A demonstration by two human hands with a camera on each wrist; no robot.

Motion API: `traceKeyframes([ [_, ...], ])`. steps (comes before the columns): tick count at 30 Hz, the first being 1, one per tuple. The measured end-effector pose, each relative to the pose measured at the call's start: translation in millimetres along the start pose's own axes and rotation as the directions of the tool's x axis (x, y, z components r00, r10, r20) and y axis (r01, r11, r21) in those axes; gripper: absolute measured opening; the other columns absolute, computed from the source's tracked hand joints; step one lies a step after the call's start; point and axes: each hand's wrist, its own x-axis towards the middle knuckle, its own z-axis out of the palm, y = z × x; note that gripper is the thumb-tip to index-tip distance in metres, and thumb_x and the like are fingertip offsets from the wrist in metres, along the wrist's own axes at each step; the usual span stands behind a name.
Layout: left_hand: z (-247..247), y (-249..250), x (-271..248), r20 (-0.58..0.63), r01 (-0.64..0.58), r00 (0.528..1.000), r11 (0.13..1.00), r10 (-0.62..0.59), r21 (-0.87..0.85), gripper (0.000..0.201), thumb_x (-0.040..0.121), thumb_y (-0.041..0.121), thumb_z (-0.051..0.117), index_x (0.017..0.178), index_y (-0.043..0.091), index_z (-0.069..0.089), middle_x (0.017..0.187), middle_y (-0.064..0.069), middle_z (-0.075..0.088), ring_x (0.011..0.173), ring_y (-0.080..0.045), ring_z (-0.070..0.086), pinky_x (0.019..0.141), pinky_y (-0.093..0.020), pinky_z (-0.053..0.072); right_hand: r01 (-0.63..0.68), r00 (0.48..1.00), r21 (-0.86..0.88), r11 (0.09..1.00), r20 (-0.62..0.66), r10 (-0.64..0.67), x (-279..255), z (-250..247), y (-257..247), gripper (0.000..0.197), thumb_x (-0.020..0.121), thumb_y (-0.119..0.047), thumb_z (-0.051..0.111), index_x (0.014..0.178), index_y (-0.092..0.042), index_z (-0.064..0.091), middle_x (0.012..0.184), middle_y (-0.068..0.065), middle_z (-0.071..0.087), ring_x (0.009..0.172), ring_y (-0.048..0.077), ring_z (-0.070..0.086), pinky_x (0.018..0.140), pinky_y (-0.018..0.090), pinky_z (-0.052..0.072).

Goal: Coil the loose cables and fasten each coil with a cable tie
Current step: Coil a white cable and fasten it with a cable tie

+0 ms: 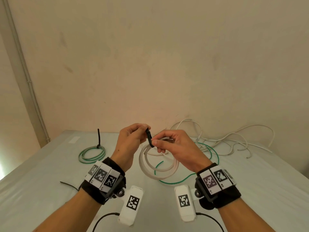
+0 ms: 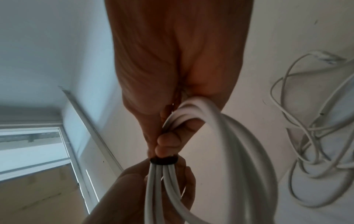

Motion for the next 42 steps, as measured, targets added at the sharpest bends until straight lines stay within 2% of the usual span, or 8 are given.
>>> traceKeyframes([
  [6, 0, -8, 4, -0.074, 0.119, 0.99, 0.992, -0.123, -0.052, 0.024, 0.103, 0.009, 0.057, 0.086, 0.004, 0.073, 0.075, -0.008, 0.065, 0.068, -0.023, 0.065, 0.064, -0.027, 0.057, -0.008, 0.999, 0.069, 0.998, -0.038, 0.01, -7, 9, 13, 0.008, 0.092, -0.006, 0.077, 0.098, -0.002, 0.079, 0.077, 0.011, 0.072, 0.073, 0.018, 0.064, 0.074, 0.026, 0.052],
  [11, -1, -15, 0, -0.097, 0.093, 0.991, 0.994, -0.088, 0.05, 0.023, 0.104, 0.011, 0.056, 0.091, 0.001, 0.072, 0.076, -0.006, 0.064, 0.046, -0.012, 0.06, 0.051, -0.022, 0.052, -0.01, 1.0, 0.081, 0.997, -0.029, 0.012, -13, 13, 15, 0.01, 0.09, -0.006, 0.079, 0.097, 0.0, 0.079, 0.094, 0.012, 0.075, 0.075, 0.019, 0.067, 0.075, 0.026, 0.054],
  [16, 3, -10, -4, -0.048, 0.097, 0.994, 0.993, -0.094, 0.068, 0.023, 0.106, 0.012, 0.053, 0.094, -0.002, 0.067, 0.049, -0.002, 0.056, 0.035, -0.012, 0.05, 0.041, -0.022, 0.045, -0.027, 1.0, 0.253, 0.967, 0.001, 0.028, -14, 15, 16, 0.016, 0.09, 0.001, 0.075, 0.103, 0.009, 0.075, 0.085, 0.012, 0.073, 0.074, 0.018, 0.066, 0.076, 0.026, 0.053],
  [21, -1, -10, 0, -0.06, 0.111, 0.992, 0.992, -0.108, 0.06, 0.025, 0.106, 0.011, 0.052, 0.092, -0.003, 0.067, 0.06, -0.007, 0.057, 0.038, -0.013, 0.054, 0.043, -0.023, 0.047, -0.039, 0.998, 0.308, 0.951, -0.037, 0.053, -15, 20, 13, 0.019, 0.09, 0.001, 0.075, 0.108, 0.006, 0.07, 0.087, 0.011, 0.07, 0.073, 0.02, 0.065, 0.073, 0.027, 0.051],
  [27, -2, -7, -3, -0.111, -0.261, 0.934, 0.861, 0.34, 0.437, 0.018, 0.106, 0.018, 0.053, 0.095, 0.01, 0.064, 0.092, -0.001, 0.065, 0.046, -0.013, 0.066, 0.047, -0.018, 0.047, -0.155, 0.984, 0.237, 0.959, -0.046, 0.17, -13, 29, 5, 0.017, 0.098, -0.005, 0.065, 0.113, 0.001, 0.069, 0.092, 0.01, 0.071, 0.068, 0.015, 0.056, 0.064, 0.026, 0.046],
  [32, 0, -2, -5, -0.029, -0.464, 0.837, 0.735, 0.547, 0.495, 0.014, 0.105, 0.022, 0.056, 0.096, 0.017, 0.066, 0.089, 0.01, 0.065, 0.067, -0.013, 0.066, 0.056, -0.023, 0.053, -0.137, 0.982, 0.134, 0.981, -0.109, 0.152, -12, 38, -5, 0.028, 0.098, -0.032, 0.071, 0.093, -0.006, 0.078, 0.073, -0.005, 0.067, 0.061, 0.014, 0.043, 0.058, 0.021, 0.036],
  [36, -2, -3, -3, 0.013, -0.44, 0.865, 0.745, 0.502, 0.502, 0.017, 0.102, 0.019, 0.06, 0.088, 0.017, 0.069, 0.08, 0.006, 0.069, 0.074, -0.012, 0.06, 0.063, -0.015, 0.044, -0.168, 0.978, 0.085, 0.982, -0.113, 0.177, -9, 34, -6, 0.024, 0.096, -0.023, 0.073, 0.086, -0.002, 0.076, 0.063, -0.008, 0.061, 0.057, 0.012, 0.04, 0.056, 0.022, 0.032],
  [42, -11, -4, 15, -0.018, -0.269, 0.955, 0.894, 0.295, 0.359, 0.023, 0.102, 0.021, 0.06, 0.085, 0.017, 0.075, 0.075, 0.006, 0.067, 0.07, -0.01, 0.055, 0.065, -0.029, 0.044, -0.189, 0.979, 0.181, 0.965, -0.044, 0.199, -5, 31, -6, 0.019, 0.096, -0.019, 0.07, 0.082, -0.01, 0.079, 0.078, 0.011, 0.064, 0.059, 0.013, 0.037, 0.056, 0.027, 0.027],
])
